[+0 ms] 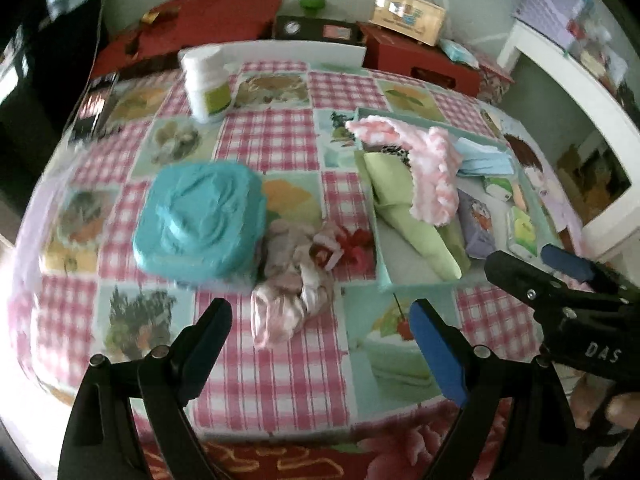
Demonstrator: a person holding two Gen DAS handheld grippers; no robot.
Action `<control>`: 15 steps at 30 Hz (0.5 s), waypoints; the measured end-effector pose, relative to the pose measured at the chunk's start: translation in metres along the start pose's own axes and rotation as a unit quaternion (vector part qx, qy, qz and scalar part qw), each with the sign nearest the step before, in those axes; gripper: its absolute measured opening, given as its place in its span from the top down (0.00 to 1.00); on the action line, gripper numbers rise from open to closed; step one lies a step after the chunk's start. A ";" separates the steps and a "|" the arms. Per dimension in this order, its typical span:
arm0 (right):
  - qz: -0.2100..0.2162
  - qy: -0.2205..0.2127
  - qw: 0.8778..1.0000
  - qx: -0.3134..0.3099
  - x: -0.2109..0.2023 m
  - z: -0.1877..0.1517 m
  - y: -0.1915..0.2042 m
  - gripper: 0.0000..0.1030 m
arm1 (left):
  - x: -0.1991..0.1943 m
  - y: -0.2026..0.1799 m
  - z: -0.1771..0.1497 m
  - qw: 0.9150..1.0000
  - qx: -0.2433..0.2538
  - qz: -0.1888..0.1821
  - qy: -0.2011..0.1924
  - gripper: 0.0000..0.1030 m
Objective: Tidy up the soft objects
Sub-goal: 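Move both open tools back toward the pink scrunchie and teal box, then grasp the pink satin scrunchie with the left tool while the right tool grasps the red-white plush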
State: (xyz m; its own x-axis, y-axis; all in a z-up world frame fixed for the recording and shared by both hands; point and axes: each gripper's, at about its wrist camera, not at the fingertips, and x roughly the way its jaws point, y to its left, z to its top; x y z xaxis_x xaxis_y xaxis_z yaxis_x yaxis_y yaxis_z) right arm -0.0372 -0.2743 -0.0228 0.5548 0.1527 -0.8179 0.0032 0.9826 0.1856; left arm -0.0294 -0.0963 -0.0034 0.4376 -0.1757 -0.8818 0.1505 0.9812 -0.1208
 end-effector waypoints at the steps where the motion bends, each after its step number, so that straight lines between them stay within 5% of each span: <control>1: 0.000 0.000 1.000 -0.001 0.000 0.000 0.002 0.00 | 0.001 0.003 -0.002 1.000 -0.005 0.001 0.002 0.12; 7: -0.001 0.003 1.000 -0.012 -0.001 0.002 0.007 0.00 | 0.004 0.017 -0.006 0.999 -0.043 -0.007 0.003 0.11; 9: 0.005 -0.001 1.000 -0.022 -0.004 0.006 0.009 0.00 | 0.005 0.022 -0.006 0.998 -0.054 -0.010 0.001 0.00; 15: 0.016 0.012 0.997 -0.080 -0.001 0.024 0.023 0.00 | 0.012 0.031 -0.006 0.997 -0.078 -0.016 0.006 0.00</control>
State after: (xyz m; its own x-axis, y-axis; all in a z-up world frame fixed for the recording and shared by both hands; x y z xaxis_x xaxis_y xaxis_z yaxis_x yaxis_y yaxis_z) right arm -0.0176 -0.2547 -0.0051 0.5326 0.1846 -0.8260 -0.1478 0.9812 0.1240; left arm -0.0251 -0.0679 -0.0206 0.4248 -0.2066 -0.8814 0.0245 0.9759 -0.2169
